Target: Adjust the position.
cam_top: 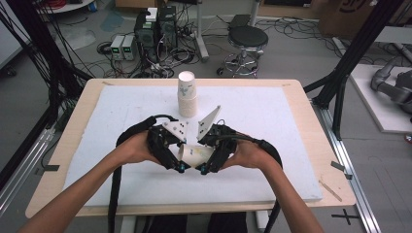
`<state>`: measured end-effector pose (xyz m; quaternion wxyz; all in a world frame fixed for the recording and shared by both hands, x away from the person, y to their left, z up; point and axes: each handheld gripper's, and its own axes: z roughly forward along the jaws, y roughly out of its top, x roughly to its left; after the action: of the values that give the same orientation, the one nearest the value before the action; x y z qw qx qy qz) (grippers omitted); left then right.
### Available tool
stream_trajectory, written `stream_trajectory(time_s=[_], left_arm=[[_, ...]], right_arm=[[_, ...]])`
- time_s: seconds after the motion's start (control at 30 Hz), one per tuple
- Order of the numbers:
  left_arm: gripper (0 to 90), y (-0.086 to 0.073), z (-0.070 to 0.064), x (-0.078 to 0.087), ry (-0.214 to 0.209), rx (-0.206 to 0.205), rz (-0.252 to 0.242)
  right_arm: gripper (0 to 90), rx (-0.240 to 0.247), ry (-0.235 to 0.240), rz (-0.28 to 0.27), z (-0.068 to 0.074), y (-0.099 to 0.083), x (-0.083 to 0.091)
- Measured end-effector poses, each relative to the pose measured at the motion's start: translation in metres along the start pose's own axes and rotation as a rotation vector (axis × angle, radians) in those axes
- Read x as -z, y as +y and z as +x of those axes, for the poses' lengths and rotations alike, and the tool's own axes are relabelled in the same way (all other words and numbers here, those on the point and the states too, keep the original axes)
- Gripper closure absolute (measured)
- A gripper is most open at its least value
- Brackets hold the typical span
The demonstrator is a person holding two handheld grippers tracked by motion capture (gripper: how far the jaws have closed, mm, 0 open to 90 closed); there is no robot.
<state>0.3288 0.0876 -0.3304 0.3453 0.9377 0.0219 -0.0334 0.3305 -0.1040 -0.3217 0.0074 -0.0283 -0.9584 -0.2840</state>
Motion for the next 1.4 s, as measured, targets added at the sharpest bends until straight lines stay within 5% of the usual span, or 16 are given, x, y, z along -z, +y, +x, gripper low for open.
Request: stream_trajectory(time_s=[0.23,0.67,0.8,0.93,1.4], left_arm=[[36.6,-0.010,0.001,0.005,0.009,0.005,-0.029],[36.6,-0.062,-0.007,0.023,0.059,0.055,-0.429],[36.6,-0.075,-0.010,0.019,0.074,0.075,-0.573],[36.6,-0.084,-0.011,0.008,0.077,0.085,-0.655],[36.6,-0.085,-0.011,-0.005,0.071,0.092,-0.710]], right_arm=[[11.8,-0.002,0.011,-0.064,0.001,-0.005,0.005],[11.9,-0.054,-0.036,-0.437,0.003,-0.047,0.028],[11.9,-0.069,-0.036,-0.488,0.002,-0.056,0.029],[11.9,-0.088,-0.034,-0.524,0.003,-0.061,0.028],[12.0,-0.114,0.015,-0.615,0.001,-0.072,0.014]])
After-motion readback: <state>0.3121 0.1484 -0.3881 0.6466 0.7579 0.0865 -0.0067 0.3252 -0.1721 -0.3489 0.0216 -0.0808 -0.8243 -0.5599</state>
